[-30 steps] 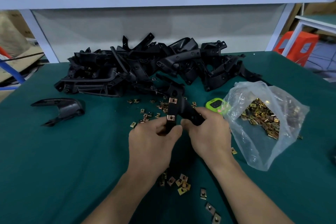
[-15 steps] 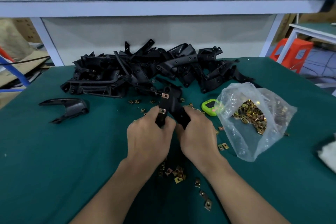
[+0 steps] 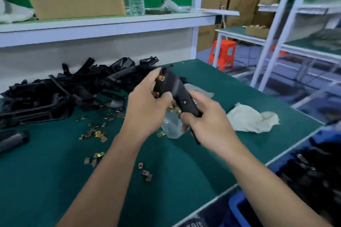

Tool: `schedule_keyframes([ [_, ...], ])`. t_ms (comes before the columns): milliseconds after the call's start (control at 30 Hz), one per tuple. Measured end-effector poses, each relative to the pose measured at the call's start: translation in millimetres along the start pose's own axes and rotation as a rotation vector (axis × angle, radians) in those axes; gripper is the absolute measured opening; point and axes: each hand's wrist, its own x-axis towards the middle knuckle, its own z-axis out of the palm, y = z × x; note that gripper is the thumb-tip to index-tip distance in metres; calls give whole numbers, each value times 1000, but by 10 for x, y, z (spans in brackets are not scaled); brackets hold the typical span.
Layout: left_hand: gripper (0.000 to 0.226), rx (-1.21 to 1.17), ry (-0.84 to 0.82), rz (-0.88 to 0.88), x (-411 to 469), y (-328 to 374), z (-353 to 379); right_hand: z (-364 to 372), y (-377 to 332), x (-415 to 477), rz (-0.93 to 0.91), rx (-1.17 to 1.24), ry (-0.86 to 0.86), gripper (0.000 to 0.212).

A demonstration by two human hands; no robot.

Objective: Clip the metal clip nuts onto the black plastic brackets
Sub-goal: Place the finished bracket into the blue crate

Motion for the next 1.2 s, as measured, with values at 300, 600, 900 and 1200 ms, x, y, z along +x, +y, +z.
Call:
schedule_keyframes([
  [300,14,-502,-834,-343,-520,736,2170,-1243,1127,-1537,504,246,430,25],
  [600,11,-505,-1209,-876,-1632,842,3786,-1773,1762,-2886,919,600,934,17],
  [900,30,-508,-1298,-842,-2031,782,4350,-2575,2208,-3213,1134,-312,966,8],
  [1200,82,330,-1427,-37,-2150,453,4383,-2429,2726,-3045,978,-843,613,62],
])
